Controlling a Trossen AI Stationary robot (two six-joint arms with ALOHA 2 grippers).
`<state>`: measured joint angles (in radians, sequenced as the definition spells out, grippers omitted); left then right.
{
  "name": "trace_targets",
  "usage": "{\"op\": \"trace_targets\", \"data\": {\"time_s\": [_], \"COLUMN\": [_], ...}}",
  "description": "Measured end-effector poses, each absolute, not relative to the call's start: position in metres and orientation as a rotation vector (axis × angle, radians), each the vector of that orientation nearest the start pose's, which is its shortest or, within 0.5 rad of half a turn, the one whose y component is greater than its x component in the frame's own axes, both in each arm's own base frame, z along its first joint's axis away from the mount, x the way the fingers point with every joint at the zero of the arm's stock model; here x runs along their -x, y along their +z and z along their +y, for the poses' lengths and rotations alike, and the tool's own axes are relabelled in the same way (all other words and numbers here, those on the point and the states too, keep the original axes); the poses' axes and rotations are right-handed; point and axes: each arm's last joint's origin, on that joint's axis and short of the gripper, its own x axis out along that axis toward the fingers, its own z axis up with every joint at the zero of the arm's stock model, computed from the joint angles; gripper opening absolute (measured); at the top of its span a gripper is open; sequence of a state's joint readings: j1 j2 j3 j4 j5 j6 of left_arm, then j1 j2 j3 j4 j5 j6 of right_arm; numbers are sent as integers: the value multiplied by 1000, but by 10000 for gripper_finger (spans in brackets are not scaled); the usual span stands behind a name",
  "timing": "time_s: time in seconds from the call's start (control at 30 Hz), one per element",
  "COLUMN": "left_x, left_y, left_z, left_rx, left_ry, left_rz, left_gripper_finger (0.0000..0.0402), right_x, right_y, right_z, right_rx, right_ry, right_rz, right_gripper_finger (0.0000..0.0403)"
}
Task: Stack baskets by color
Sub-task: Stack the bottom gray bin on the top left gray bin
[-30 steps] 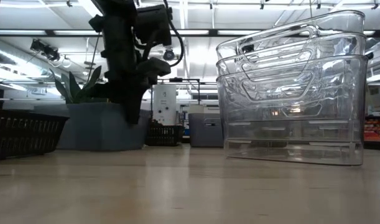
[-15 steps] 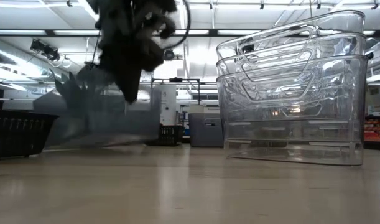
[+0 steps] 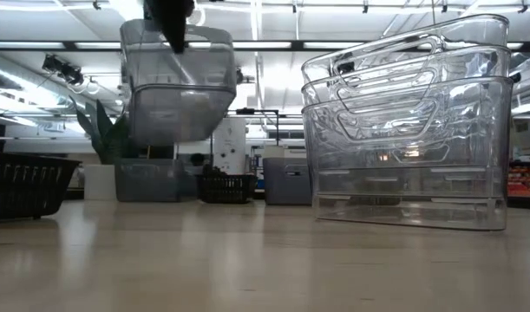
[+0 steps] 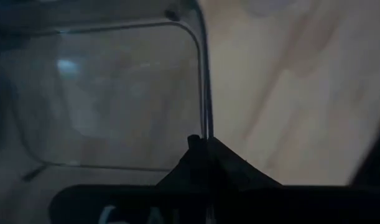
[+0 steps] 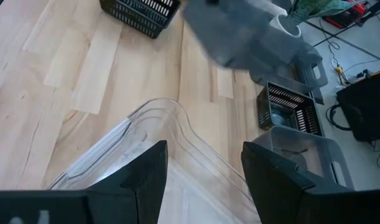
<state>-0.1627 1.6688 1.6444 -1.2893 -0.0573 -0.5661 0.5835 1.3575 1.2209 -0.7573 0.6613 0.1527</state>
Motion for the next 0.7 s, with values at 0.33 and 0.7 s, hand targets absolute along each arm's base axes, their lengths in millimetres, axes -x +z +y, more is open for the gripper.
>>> {"op": "trace_targets", "data": {"time_s": [0.33, 0.7], "left_x": [-292, -289], "left_y": [339, 306], "left_z": [-36, 6], "left_rx": [-9, -220], "left_ry": [434, 291], "left_rz": [1403, 1609], "left_gripper_finger": [1, 0], "right_x": [-237, -237], "right_y": [317, 317], "right_z": [135, 135], "right_rx": [369, 366], "right_ry": [-129, -128], "right_rz": [712, 708], "right_gripper_finger": [210, 210]}}
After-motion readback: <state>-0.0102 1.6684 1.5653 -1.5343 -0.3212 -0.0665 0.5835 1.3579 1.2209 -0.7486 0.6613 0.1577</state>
